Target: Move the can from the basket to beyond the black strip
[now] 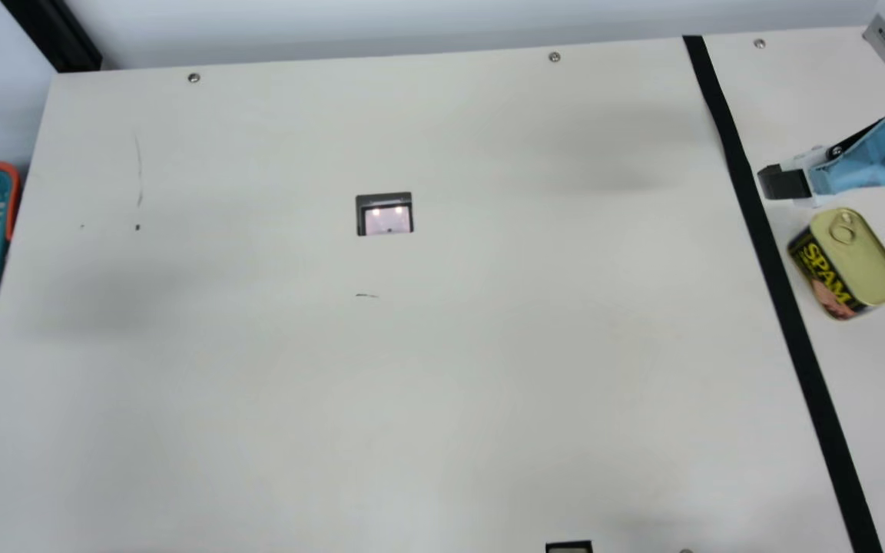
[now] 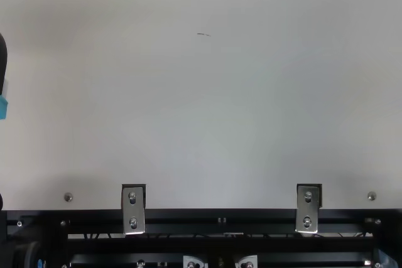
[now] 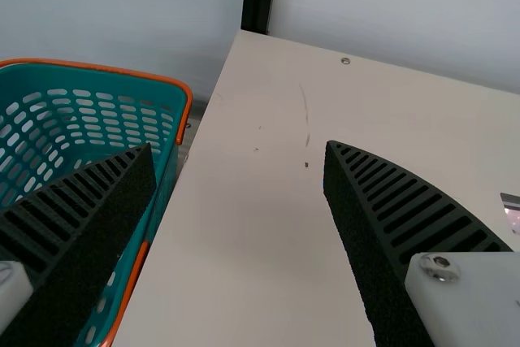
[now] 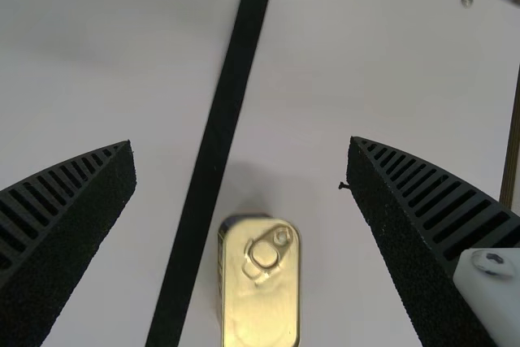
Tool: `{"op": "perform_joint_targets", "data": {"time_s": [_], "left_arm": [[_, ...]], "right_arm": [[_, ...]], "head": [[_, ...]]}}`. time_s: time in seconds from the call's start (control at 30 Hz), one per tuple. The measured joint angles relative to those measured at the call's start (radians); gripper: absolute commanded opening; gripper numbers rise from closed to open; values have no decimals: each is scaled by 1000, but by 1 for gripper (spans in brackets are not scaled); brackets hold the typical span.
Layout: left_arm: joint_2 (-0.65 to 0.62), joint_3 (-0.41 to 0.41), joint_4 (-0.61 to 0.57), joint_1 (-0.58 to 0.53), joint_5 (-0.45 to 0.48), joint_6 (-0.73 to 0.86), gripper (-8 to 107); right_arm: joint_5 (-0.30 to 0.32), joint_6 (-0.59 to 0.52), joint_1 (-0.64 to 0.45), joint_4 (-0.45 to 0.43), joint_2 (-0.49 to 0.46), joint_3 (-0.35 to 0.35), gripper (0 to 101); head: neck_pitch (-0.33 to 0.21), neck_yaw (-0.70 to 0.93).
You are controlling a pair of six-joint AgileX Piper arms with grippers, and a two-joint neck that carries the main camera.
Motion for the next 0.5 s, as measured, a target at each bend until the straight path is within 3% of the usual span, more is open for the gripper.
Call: {"op": "perform_joint_targets", "data": {"time_s": [0.5], "left_arm": [[0, 0, 0, 0, 0, 0, 90]], "right_arm": [[-81, 8, 217, 52, 70, -138, 101]], "head": [[10, 107]]}}
